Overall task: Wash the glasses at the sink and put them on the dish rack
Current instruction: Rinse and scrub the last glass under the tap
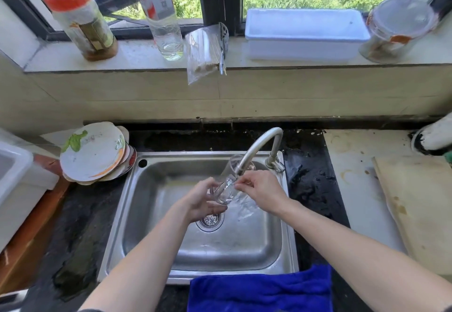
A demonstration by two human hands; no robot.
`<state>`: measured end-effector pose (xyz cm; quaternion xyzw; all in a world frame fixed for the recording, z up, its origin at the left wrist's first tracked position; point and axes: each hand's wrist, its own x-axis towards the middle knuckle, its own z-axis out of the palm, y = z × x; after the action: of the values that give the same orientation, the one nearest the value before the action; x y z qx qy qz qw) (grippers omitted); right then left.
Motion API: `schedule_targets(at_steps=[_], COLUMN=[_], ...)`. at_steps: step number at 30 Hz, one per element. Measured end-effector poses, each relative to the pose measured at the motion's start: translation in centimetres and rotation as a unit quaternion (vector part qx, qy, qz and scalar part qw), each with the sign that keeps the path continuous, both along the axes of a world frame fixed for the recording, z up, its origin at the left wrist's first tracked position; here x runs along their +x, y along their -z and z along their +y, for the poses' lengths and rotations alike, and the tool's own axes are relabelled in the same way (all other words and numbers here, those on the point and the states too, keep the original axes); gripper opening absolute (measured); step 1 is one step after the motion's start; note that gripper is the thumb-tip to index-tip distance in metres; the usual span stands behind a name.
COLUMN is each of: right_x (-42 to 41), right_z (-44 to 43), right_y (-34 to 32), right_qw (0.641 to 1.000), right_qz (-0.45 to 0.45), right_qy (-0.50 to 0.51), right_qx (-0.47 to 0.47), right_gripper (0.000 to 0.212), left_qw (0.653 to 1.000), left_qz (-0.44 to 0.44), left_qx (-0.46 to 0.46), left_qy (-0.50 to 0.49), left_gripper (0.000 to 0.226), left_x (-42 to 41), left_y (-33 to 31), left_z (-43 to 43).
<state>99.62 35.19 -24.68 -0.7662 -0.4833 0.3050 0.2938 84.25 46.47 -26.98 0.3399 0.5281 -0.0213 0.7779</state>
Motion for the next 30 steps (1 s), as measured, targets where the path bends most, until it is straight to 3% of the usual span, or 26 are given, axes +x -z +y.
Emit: schedule_targets(at_steps=[3, 6, 10, 14, 17, 21, 24, 26, 30], right_x=[-0.4, -0.5, 0.0, -1.4, -1.2, -0.7, -1.8, -2.0, -0.5], right_z=[-0.5, -1.8, -2.6, -0.1, -1.0, -2.5, -0.4, 1.5, 0.6], right_y=[0.2, 0.9, 1.0, 0.6, 0.3, -0.3, -0.3, -0.3, -0.6], right_qw=[0.991, 0.980, 0.962, 0.942, 0.929, 0.903, 0.938, 0.941, 0.924], right_qz=[-0.111, -0.137, -0.186, -0.252, -0.278, -0.363, -0.274, -0.248, -0.252], right_qy=[-0.068, -0.115, -0.198, -0.200, -0.244, -0.200, -0.211, -0.213, -0.276], right_qx=[0.043, 0.087, -0.021, -0.092, -0.028, 0.114, 0.006, -0.090, -0.080], right_gripper=[0.010, 0.009, 0.027, 0.037, 0.038, 0.036, 0.048, 0.044, 0.052], left_qw=[1.000, 0.999, 0.998, 0.994, 0.990, 0.987, 0.990, 0.990, 0.988], left_qz=[0.029, 0.036, 0.017, 0.015, 0.016, -0.009, -0.017, -0.017, -0.011], left_qx=[-0.004, 0.004, 0.050, 0.063, 0.053, 0.042, 0.053, 0.058, 0.058], left_qy=[0.005, -0.005, -0.036, -0.092, -0.133, -0.153, -0.130, -0.127, -0.140], left_gripper=[0.016, 0.026, 0.045, 0.047, 0.057, 0.067, 0.063, 0.064, 0.070], left_x=[1.4, 1.8, 1.9, 2.1, 1.0, 1.3, 2.4, 2.8, 2.0], left_y=[1.4, 2.5, 2.5, 2.9, 3.2, 3.2, 2.6, 2.1, 2.4], left_z=[-0.8, -0.4, -0.2, 0.5, 1.8, 2.4, 2.0, 1.8, 2.3])
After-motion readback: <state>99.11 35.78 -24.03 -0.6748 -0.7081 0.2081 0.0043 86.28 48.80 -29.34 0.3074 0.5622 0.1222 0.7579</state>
